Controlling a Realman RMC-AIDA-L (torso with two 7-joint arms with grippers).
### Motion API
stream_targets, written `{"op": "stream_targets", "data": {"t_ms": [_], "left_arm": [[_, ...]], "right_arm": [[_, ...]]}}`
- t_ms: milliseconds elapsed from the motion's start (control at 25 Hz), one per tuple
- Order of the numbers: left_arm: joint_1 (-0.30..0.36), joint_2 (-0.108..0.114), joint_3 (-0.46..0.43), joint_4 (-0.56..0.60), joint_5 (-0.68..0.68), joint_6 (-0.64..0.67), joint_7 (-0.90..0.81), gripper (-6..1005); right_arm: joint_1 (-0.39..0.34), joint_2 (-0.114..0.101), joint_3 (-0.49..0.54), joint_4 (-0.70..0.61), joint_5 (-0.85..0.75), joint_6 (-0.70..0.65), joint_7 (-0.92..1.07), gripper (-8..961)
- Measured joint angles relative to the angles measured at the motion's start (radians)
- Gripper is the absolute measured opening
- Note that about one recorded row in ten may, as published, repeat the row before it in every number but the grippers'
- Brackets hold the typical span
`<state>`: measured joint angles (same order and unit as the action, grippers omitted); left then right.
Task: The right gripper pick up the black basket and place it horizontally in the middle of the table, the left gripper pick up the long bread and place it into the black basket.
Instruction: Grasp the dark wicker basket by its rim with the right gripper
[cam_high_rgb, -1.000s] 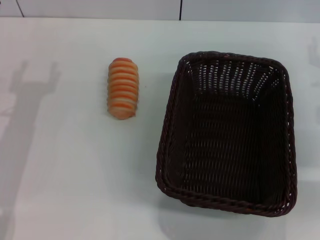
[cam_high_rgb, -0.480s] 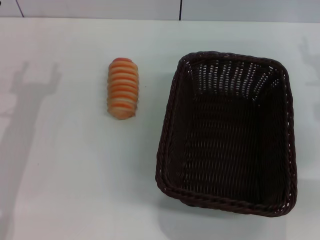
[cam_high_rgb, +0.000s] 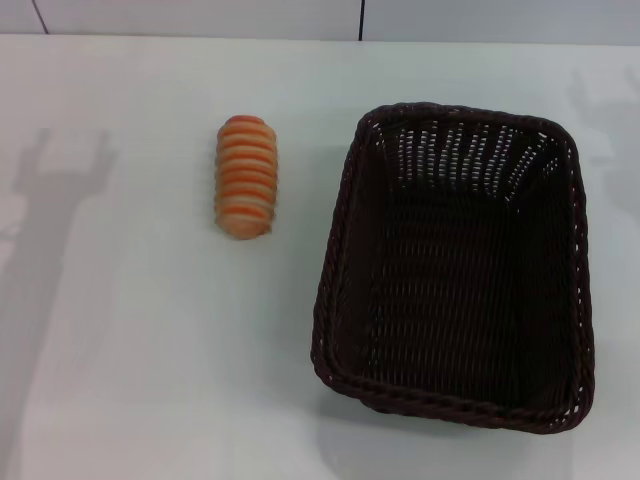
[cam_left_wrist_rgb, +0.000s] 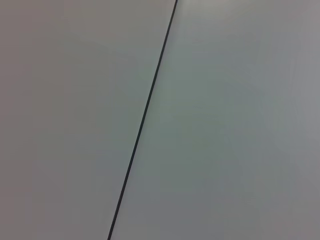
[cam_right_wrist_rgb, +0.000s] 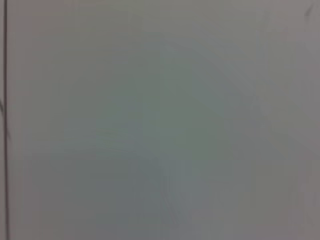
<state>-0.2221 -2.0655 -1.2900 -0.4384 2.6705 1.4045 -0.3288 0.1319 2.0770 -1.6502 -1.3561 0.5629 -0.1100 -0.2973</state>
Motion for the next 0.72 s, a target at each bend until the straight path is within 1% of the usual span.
{"op": "stream_targets", "data": {"t_ms": [40, 80, 120, 160, 200, 240, 280, 320, 360, 400, 440, 480, 520, 560, 600, 640, 680, 720], "left_arm": [[0.003, 0.001, 0.000, 0.000, 0.000, 0.001, -0.006, 810], [0.003, 0.001, 0.000, 0.000, 0.000, 0.001, -0.006, 810], [0.003, 0.001, 0.000, 0.000, 0.000, 0.001, -0.006, 810], [0.007, 0.002, -0.004, 0.004, 0.000, 0.007, -0.022, 810], [0.007, 0.002, -0.004, 0.004, 0.000, 0.008, -0.023, 810], [0.008, 0.002, -0.006, 0.006, 0.001, 0.010, -0.025, 810], [0.008, 0.002, -0.006, 0.006, 0.001, 0.010, -0.025, 810], [0.008, 0.002, -0.006, 0.006, 0.001, 0.010, -0.025, 810], [0.008, 0.002, -0.006, 0.006, 0.001, 0.010, -0.025, 810], [0.008, 0.002, -0.003, 0.007, 0.001, 0.014, -0.025, 810], [0.008, 0.002, -0.003, 0.007, 0.001, 0.014, -0.025, 810], [0.008, 0.002, -0.001, 0.007, 0.001, 0.025, -0.025, 810], [0.008, 0.002, -0.001, 0.007, 0.001, 0.025, -0.025, 810], [0.008, 0.002, -0.001, 0.007, 0.001, 0.025, -0.025, 810], [0.007, 0.002, 0.000, 0.008, 0.001, 0.032, -0.025, 810], [0.007, 0.002, 0.000, 0.010, 0.002, 0.033, -0.025, 810], [0.006, 0.002, 0.000, 0.012, 0.002, 0.033, -0.025, 810], [0.006, 0.002, 0.000, 0.012, 0.002, 0.033, -0.025, 810]], "right_arm": [[-0.009, 0.000, 0.012, -0.036, -0.001, 0.057, 0.002, 716], [-0.025, 0.001, 0.043, -0.123, -0.003, 0.197, 0.006, 715], [-0.025, 0.001, 0.043, -0.123, -0.003, 0.197, 0.006, 715], [-0.029, 0.001, 0.056, -0.152, -0.003, 0.256, 0.009, 715], [-0.034, 0.002, 0.086, -0.209, -0.005, 0.381, 0.022, 715], [-0.034, 0.002, 0.086, -0.209, -0.005, 0.381, 0.022, 714], [-0.032, 0.002, 0.119, -0.259, -0.006, 0.502, 0.047, 714], [-0.032, 0.002, 0.119, -0.259, -0.006, 0.502, 0.047, 714], [-0.028, 0.002, 0.138, -0.280, -0.010, 0.567, 0.065, 714], [-0.015, 0.001, 0.177, -0.321, -0.023, 0.694, 0.103, 713], [-0.015, 0.001, 0.177, -0.321, -0.023, 0.694, 0.103, 713], [0.004, 0.000, 0.217, -0.358, -0.038, 0.812, 0.132, 713], [0.004, 0.000, 0.217, -0.358, -0.038, 0.812, 0.132, 713], [0.015, -0.001, 0.235, -0.373, -0.040, 0.877, 0.138, 712], [0.043, -0.001, 0.262, -0.398, -0.040, 1.000, 0.145, 712], [0.043, -0.001, 0.262, -0.398, -0.040, 1.000, 0.145, 712], [0.071, 0.000, 0.278, -0.419, -0.039, 1.115, 0.161, 712], [0.071, 0.000, 0.278, -0.419, -0.039, 1.115, 0.161, 711]]}}
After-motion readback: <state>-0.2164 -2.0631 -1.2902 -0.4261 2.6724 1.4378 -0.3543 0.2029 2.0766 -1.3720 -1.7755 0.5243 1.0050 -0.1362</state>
